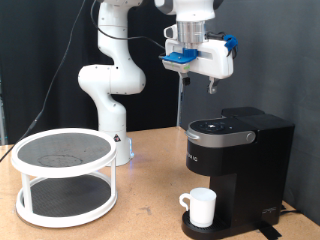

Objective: Make a cup of coffee with the keurig machine

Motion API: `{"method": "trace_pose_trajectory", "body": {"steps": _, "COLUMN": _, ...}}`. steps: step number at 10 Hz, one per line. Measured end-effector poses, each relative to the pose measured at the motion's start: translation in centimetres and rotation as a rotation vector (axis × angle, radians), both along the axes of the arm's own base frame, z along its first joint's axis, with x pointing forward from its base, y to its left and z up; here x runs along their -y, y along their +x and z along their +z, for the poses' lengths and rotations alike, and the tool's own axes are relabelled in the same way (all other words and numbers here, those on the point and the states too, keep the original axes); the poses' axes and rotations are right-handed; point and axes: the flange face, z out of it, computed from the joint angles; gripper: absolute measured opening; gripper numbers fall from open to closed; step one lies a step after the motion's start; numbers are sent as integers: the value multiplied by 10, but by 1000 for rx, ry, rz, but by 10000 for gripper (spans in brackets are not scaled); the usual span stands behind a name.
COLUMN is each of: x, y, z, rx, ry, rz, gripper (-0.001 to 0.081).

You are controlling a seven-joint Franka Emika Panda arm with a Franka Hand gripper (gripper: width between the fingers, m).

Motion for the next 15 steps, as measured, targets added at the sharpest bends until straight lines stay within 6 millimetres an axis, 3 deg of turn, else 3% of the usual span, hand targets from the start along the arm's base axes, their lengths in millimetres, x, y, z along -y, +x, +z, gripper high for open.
{"method": "trace_pose_trajectory", "body": {"steps": 11, "x": 3, "y": 6, "z": -13, "rx": -24, "ry": -1, "rz": 3, "gripper": 734}}
{"method": "trace_pose_trajectory", "body": {"steps": 12, "x": 2, "y": 5, "z": -18, "rx": -34, "ry": -14, "rz": 12, "gripper": 705}}
{"method": "trace_pose_trajectory", "body": {"steps": 13, "x": -1, "y": 4, "z": -24, "rx": -47, "ry": -25, "rz": 23, "gripper": 570}}
{"method": "trace_pose_trajectory", "body": {"steps": 14, "x": -5, "y": 3, "z": -31, "rx": -63, "ry": -36, "rz": 38, "gripper": 570}}
{"method": "trace_pose_trajectory", "body": {"steps": 15, "x": -9, "y": 4, "z": -40, "rx": -79, "ry": -47, "rz": 46, "gripper": 422}}
